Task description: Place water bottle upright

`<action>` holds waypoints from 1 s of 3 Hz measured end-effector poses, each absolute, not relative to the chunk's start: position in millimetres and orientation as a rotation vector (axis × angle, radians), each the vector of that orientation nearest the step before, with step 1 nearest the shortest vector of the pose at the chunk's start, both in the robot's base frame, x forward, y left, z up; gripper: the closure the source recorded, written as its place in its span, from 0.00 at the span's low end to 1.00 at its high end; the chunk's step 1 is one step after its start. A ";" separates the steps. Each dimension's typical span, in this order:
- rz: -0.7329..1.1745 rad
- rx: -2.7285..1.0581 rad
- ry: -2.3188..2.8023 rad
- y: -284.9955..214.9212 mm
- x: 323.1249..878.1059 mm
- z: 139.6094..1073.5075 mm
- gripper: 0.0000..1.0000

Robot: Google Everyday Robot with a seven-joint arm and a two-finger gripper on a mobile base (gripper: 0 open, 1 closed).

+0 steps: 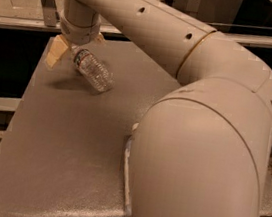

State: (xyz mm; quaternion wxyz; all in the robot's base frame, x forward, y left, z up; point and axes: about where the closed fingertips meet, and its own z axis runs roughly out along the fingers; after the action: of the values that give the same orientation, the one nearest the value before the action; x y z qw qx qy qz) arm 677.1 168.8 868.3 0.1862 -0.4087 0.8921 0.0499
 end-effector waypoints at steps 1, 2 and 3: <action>0.132 -1.157 2.529 164.3 684.4 848.0 0.00; 0.116 -1.161 2.532 151.5 691.4 836.0 0.13; 0.101 -1.168 2.529 139.1 696.9 831.9 0.36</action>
Offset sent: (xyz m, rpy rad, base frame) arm 0.0249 -0.0400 -0.0423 -0.0388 0.0005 -0.0062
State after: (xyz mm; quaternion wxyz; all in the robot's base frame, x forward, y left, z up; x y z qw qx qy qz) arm 696.9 139.1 831.9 0.1760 -0.4123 0.8932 0.0356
